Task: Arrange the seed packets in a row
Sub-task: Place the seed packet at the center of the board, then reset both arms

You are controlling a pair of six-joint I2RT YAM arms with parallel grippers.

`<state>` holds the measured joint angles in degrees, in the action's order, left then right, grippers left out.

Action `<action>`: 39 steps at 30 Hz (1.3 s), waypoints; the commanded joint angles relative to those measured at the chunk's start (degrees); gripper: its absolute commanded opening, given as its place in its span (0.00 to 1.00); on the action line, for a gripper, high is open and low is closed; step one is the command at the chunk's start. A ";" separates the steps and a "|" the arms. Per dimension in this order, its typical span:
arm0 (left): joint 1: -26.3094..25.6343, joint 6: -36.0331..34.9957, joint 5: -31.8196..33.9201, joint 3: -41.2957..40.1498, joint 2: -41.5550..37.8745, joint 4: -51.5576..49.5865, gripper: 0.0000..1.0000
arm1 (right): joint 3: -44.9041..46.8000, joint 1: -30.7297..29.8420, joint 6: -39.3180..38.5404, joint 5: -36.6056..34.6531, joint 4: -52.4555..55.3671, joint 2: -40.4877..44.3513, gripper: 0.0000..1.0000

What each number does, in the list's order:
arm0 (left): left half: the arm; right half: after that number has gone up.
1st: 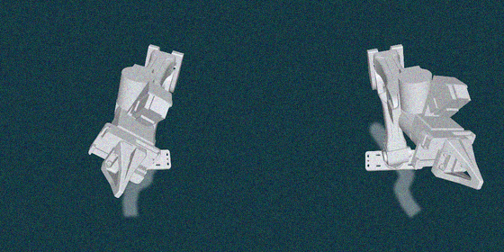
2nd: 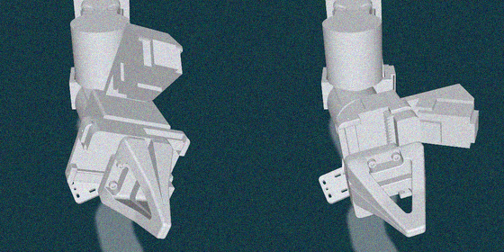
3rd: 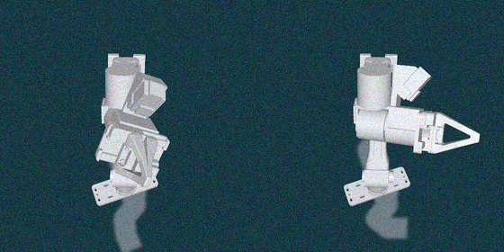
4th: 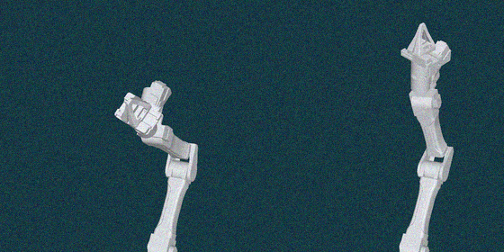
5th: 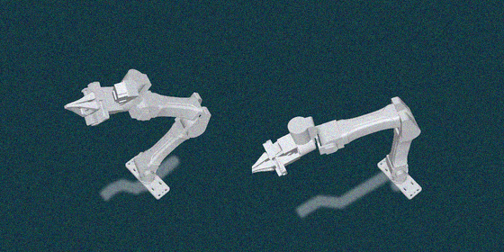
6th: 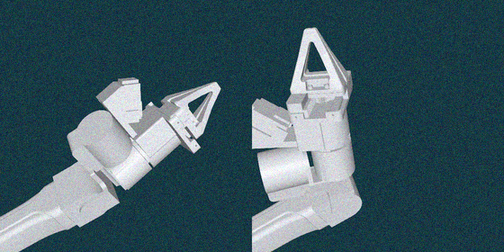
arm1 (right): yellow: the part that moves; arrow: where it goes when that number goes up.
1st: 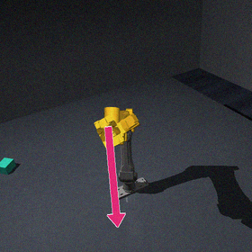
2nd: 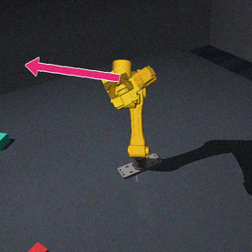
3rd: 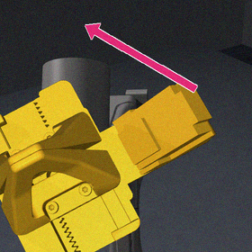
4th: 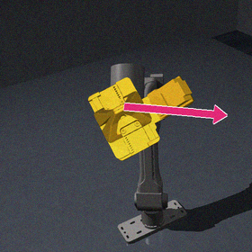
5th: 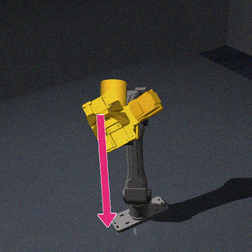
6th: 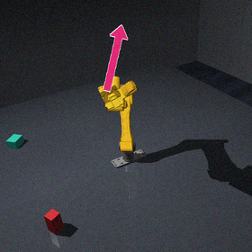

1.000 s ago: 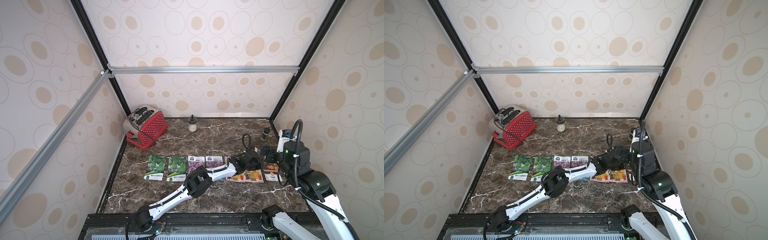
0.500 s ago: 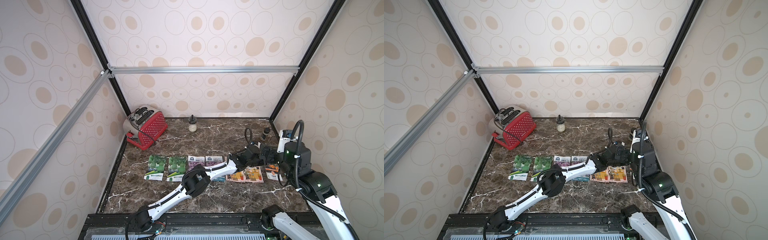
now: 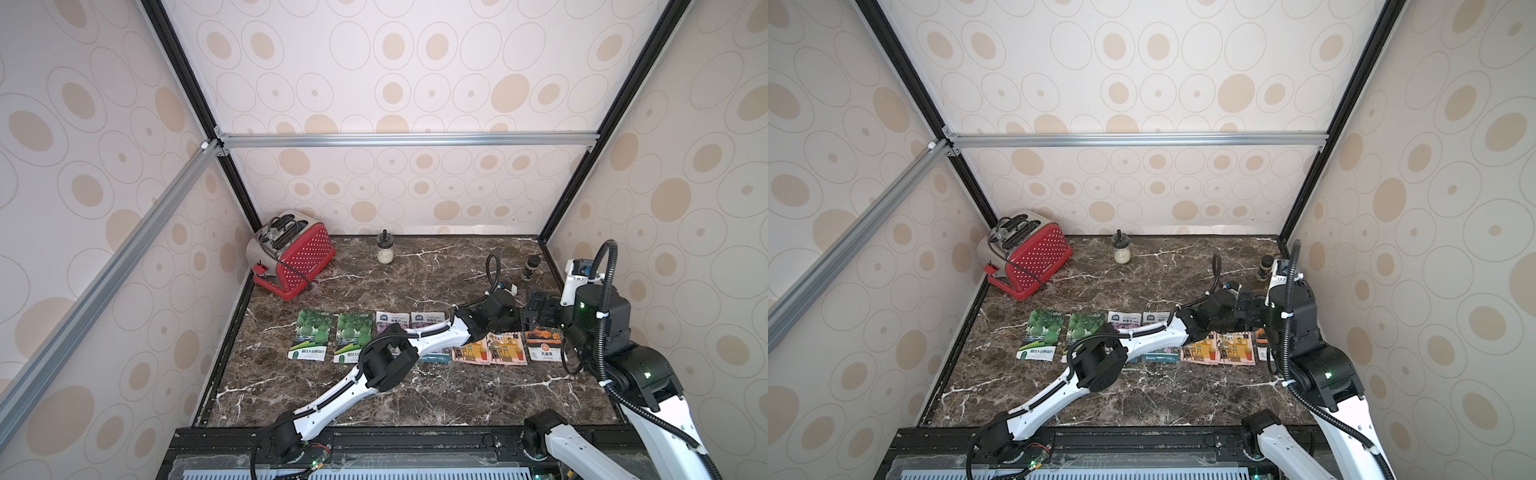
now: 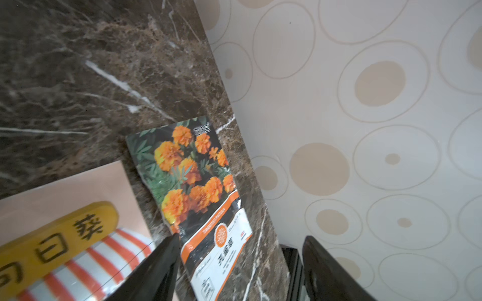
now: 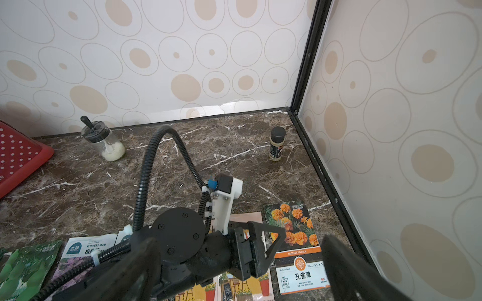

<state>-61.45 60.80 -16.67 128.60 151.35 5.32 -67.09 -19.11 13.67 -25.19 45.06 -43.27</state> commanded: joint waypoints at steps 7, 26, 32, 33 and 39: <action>6.46 -14.93 -1.26 -17.41 -24.15 -0.75 0.84 | -4.04 6.59 0.68 8.72 -2.52 -7.60 1.00; 46.06 -37.58 4.28 -59.43 -65.08 -24.38 0.99 | 11.76 25.77 -1.48 34.33 -25.80 -12.85 1.00; 51.54 -42.06 8.37 -60.13 -65.09 -30.11 0.99 | 15.01 29.68 -1.10 38.10 -30.46 -14.64 1.00; 53.63 -42.47 8.28 -59.52 -64.80 -31.52 0.99 | 16.23 30.82 -0.79 39.28 -31.98 -14.74 1.00; 65.38 -48.57 8.46 -63.08 -63.40 -30.22 0.99 | 22.79 33.53 -0.80 41.67 -41.13 -16.46 1.00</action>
<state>0.30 17.45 -9.74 67.37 87.50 -24.29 -46.54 14.13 13.47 14.02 10.59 -58.78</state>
